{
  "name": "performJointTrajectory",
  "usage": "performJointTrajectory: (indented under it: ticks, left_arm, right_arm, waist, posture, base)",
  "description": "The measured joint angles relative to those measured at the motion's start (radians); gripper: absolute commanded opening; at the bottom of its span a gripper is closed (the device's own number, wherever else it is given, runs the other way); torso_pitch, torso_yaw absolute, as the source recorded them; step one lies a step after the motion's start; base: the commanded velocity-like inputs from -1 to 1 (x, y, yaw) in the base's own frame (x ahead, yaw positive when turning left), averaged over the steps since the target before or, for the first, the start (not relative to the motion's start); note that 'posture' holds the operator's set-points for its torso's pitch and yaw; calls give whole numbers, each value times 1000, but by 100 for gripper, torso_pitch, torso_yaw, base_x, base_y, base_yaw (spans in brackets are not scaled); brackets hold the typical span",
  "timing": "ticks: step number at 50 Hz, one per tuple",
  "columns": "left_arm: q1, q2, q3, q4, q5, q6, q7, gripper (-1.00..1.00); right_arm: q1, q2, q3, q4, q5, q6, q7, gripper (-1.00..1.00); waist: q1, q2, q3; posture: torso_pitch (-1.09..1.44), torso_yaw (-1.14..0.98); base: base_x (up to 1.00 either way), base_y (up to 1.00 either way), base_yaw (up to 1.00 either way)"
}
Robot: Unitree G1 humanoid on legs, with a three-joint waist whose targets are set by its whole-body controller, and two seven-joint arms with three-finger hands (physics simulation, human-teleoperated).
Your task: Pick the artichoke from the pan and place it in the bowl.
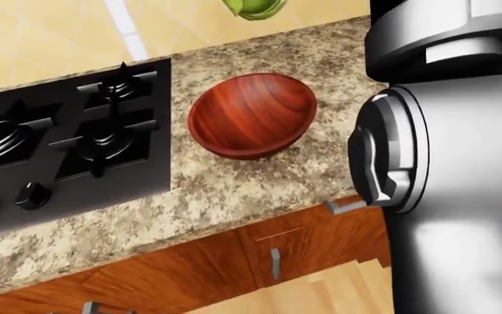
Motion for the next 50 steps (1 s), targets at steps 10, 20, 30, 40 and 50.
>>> performJointTrajectory:
  ticks: [10, 20, 30, 40, 50]
  left_arm:
    - [1, 1, 0, 0, -3, -1, 2, 100]
    - [9, -7, 5, 1, 3, -6, 0, 100]
    - [6, -8, 0, 3, 3, -3, -1, 100]
    - [7, -7, 6, 2, 3, -5, 1, 100]
    - [9, -7, 7, 3, 3, -7, -1, 100]
  right_arm:
    - [-19, -17, 25, 35, -96, -135, 16, -100]
    - [21, -8, 90, 73, -250, -415, 43, -100]
    - [35, 20, 53, 86, -348, -510, 55, -100]
    - [51, 33, 50, 72, -387, -573, 72, -100]
    - [78, 54, 47, 51, -392, -608, 113, -100]
  waist:
    - [-19, 14, -6]
    - [-28, 3, -7]
    - [-26, 0, 2]
    - [-25, -3, -1]
    - [-25, 0, -1]
  posture:
    - [0, 0]
    - [0, 0]
    - [0, 0]
    - [0, 0]
    - [0, 0]
  base:
    - [0, 0, 0]
    - [0, 0, 0]
    - [0, 0, 0]
    - [0, 0, 0]
    - [0, 0, 0]
